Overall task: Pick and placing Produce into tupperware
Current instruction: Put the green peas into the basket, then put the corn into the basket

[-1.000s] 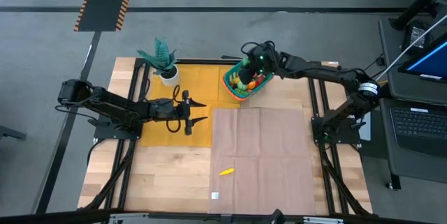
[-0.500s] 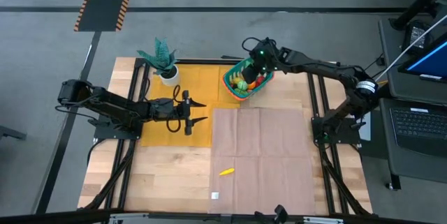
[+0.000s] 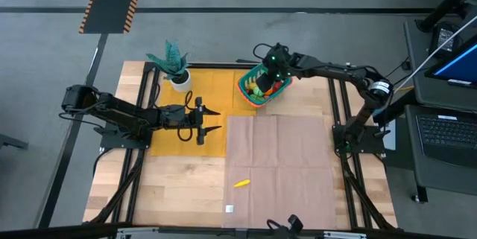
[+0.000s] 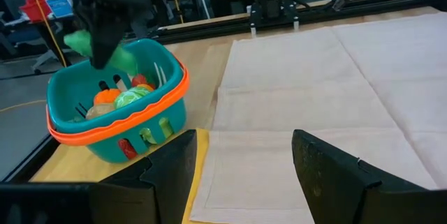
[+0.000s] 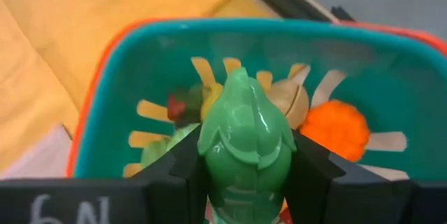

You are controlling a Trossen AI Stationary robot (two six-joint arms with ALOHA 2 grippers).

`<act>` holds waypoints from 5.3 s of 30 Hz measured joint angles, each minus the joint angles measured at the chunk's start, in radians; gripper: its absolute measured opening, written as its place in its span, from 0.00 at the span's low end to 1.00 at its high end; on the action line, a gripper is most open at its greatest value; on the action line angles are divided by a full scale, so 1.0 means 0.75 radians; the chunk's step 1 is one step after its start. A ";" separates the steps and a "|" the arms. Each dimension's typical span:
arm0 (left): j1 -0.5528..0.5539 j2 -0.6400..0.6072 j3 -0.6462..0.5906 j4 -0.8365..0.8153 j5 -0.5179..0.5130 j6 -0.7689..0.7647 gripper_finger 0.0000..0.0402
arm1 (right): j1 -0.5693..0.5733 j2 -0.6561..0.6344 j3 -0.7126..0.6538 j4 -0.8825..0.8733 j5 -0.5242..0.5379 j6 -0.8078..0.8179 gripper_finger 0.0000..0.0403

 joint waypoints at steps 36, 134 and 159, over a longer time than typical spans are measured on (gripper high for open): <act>0.000 0.000 0.000 0.001 -0.001 0.002 0.56 | -0.034 0.109 -0.001 0.028 -0.038 -0.069 0.47; -0.053 -0.269 -0.143 -0.027 -0.002 -0.130 0.56 | 1.423 -0.462 -0.638 0.654 0.655 -0.225 0.47; -0.054 -0.268 -0.142 -0.064 -0.001 -0.164 0.56 | 1.531 0.311 0.130 0.181 0.490 0.037 0.47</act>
